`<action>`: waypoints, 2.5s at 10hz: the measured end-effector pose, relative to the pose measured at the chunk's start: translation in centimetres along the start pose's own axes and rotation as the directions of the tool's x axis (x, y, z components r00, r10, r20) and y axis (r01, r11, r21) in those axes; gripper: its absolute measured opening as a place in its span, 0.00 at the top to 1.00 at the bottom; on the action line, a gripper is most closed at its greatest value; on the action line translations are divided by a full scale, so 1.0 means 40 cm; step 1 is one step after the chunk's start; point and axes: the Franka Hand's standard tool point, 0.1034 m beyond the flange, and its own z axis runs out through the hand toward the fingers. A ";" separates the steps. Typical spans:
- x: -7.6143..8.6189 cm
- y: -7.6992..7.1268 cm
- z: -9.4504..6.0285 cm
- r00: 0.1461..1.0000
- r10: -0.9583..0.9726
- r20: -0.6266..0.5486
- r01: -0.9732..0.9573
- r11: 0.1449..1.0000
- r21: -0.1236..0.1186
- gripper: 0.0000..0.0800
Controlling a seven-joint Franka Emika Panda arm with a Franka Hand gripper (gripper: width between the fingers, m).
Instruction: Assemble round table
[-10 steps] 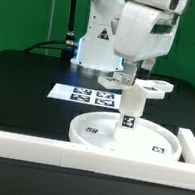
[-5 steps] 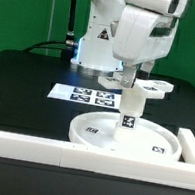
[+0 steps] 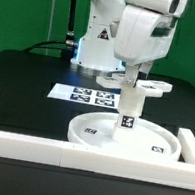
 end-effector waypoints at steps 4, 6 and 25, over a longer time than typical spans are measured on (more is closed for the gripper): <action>-0.002 0.000 0.000 0.969 0.248 -0.012 -0.247 0.969 0.017 0.45; -0.003 -0.001 0.002 0.873 0.487 -0.026 -0.485 0.873 0.057 0.45; 0.017 -0.006 0.006 -0.728 0.662 0.179 -0.653 -0.749 0.116 0.45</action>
Offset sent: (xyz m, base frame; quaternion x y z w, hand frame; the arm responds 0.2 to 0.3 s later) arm -0.0045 -0.0034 -0.0030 0.0300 0.0352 0.2713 0.9614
